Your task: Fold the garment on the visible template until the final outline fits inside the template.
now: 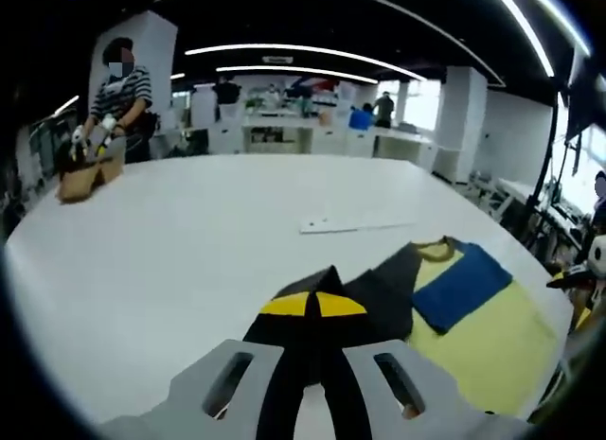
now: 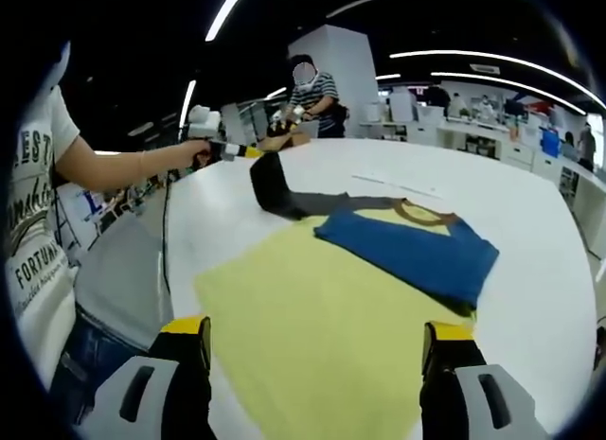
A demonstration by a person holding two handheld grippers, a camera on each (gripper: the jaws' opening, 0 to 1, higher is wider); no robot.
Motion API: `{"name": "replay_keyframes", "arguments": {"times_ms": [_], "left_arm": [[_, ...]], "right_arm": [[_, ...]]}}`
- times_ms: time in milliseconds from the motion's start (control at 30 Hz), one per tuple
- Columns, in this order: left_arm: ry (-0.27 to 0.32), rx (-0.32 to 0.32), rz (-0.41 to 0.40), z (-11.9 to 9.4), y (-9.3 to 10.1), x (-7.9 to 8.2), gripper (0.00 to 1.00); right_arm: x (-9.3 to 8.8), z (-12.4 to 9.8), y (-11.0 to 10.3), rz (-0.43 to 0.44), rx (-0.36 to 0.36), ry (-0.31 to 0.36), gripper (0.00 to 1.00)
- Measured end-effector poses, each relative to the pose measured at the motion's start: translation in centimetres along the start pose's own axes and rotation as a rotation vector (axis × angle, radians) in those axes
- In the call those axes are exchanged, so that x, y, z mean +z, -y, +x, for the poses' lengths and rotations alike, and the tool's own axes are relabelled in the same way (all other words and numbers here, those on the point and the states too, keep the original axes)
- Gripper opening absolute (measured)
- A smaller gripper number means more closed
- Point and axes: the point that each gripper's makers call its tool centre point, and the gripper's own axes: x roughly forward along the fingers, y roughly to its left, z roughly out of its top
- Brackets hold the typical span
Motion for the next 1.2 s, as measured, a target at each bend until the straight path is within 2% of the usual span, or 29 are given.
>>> {"name": "replay_keyframes", "arguments": {"times_ms": [233, 467, 667, 833, 1200], "left_arm": [[0.014, -0.047, -0.089, 0.4, 1.9, 0.6, 0.0], [0.022, -0.074, -0.081, 1.1, 3.4, 1.3, 0.0], [0.021, -0.11, -0.077, 1.6, 5.4, 1.7, 0.0], [0.012, -0.144, -0.071, 2.1, 7.3, 1.9, 0.0], [0.025, -0.233, -0.069, 2.9, 12.3, 3.3, 0.0]], "right_arm": [[0.3, -0.1, -0.5, -0.012, 0.013, 0.018, 0.97], [0.6, -0.3, -0.6, -0.013, 0.018, 0.037, 0.99], [1.0, -0.5, -0.7, -0.02, 0.023, 0.063, 0.99], [1.0, -0.7, -0.9, -0.027, 0.027, 0.066, 0.99], [0.6, -0.9, -1.1, -0.032, 0.027, 0.058, 0.99]]}}
